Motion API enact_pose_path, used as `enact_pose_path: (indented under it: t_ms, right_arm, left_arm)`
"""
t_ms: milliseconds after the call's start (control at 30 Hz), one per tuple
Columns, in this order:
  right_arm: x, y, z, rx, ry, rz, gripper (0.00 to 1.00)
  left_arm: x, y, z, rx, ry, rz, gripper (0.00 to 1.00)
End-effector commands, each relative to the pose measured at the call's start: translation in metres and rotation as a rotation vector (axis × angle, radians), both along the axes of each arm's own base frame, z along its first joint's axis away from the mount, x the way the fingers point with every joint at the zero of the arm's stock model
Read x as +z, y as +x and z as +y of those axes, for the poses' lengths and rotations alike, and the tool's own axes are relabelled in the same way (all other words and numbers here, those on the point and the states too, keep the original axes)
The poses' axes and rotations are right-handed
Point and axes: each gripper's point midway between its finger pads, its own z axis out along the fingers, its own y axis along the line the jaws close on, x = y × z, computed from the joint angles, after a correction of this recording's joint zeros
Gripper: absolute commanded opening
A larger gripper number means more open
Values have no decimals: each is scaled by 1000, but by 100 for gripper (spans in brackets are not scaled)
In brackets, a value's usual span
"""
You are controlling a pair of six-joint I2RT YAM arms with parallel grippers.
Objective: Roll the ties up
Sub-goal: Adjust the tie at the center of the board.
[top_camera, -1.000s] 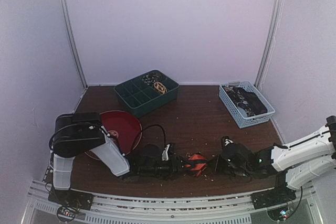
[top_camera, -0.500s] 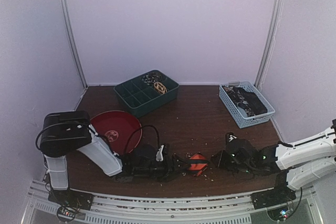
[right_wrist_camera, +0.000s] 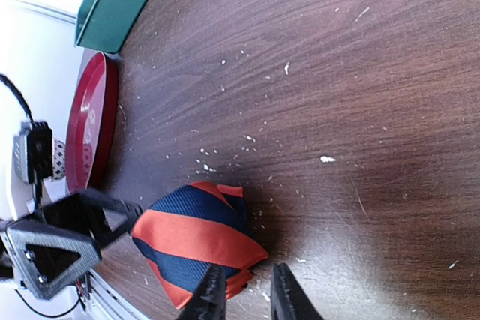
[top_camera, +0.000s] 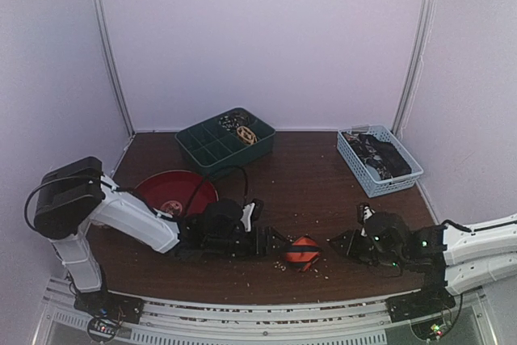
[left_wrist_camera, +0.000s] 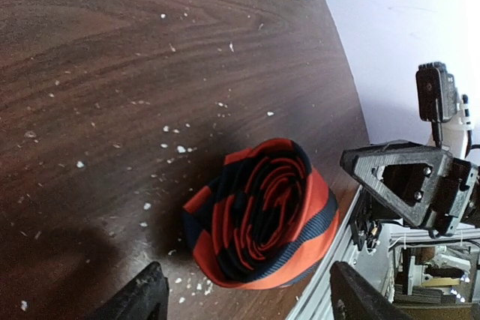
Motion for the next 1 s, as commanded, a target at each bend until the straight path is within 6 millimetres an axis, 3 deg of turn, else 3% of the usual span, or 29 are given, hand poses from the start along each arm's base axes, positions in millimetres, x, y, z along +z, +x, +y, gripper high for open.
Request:
enact_pose_path:
  t_ms: [0,367,600,767,867,967]
  right_arm:
    - [-19,-10,-10,-2,-51,60,18]
    - [-32,-17,22,71,-67,93,15]
    - [-40,-15,33,87,-77,110,14]
    - [-42,-16,37,89,-92,114,13]
    - [-45,-15,34,73,-124,117,13]
    - [-47,-16,33,71,-143,116,12]
  left_arm:
    - [5,4,2,-132,18,-81,77]
    - [-4,14,1,-262,54,-42,78]
    - [-13,15,-9,-318,86,-60,66]
    - [-7,34,-9,-280,156,-167,63]
    - [-9,56,-3,-184,250,-203,32]
    - [-18,72,7,-109,357,-220,12]
